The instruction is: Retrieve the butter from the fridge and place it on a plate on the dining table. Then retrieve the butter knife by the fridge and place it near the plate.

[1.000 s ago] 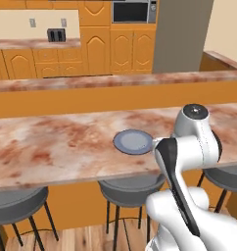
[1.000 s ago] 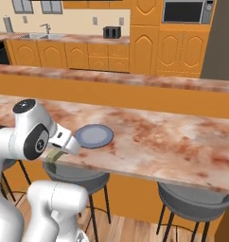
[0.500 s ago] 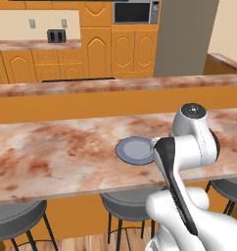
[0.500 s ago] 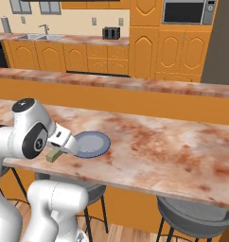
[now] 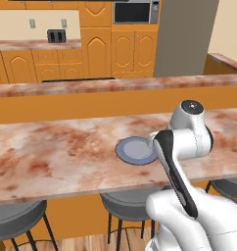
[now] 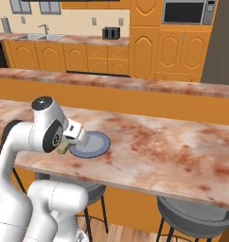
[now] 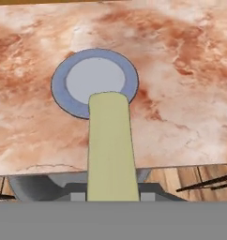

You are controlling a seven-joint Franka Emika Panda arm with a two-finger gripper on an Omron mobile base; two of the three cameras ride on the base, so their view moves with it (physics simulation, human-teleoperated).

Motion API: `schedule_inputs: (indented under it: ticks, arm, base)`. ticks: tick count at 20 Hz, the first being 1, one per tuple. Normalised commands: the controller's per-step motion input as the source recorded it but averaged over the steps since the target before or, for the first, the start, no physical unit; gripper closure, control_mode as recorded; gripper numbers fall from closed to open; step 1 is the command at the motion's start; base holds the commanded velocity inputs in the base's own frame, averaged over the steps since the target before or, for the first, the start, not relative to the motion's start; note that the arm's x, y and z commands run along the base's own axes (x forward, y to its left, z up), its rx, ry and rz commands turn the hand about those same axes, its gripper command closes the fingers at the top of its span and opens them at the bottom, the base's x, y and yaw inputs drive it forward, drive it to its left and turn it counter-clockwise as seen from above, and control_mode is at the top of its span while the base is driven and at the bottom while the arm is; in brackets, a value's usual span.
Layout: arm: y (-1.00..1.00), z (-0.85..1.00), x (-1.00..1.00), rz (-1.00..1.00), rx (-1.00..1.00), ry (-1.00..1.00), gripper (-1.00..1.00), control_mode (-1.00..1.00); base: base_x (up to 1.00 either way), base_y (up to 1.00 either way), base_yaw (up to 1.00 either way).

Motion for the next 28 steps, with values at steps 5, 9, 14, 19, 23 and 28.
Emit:
schedule_inputs:
  ticks: [5, 9, 14, 19, 23, 28]
  arm:
    - [0.05, -0.16, 0.83, 0.12, -0.02, 0.08, 1.00, -1.00]
    - [0.01, -0.44, 0.92, 0.06, -0.06, 0.18, 1.00, -1.00]
    - [0.00, -0.54, 0.80, 0.05, -0.06, 0.15, 1.00, -1.00]
    - [0.00, -0.59, 0.45, 0.01, -0.02, -0.10, 1.00, -1.00]
    - [0.00, -0.56, 0.40, 0.00, 0.00, -0.13, 1.00, -1.00]
    - [0.02, -0.57, 0.22, 0.00, 0.00, -0.16, 1.00, -1.00]
  base:
    - [0.00, 0.00, 0.00]
    - [0.00, 0.00, 0.00]
    - [0.00, 0.00, 0.00]
    - [0.00, 0.00, 0.00]
    - [0.00, 0.00, 0.00]
    - [0.00, 0.00, 0.00]
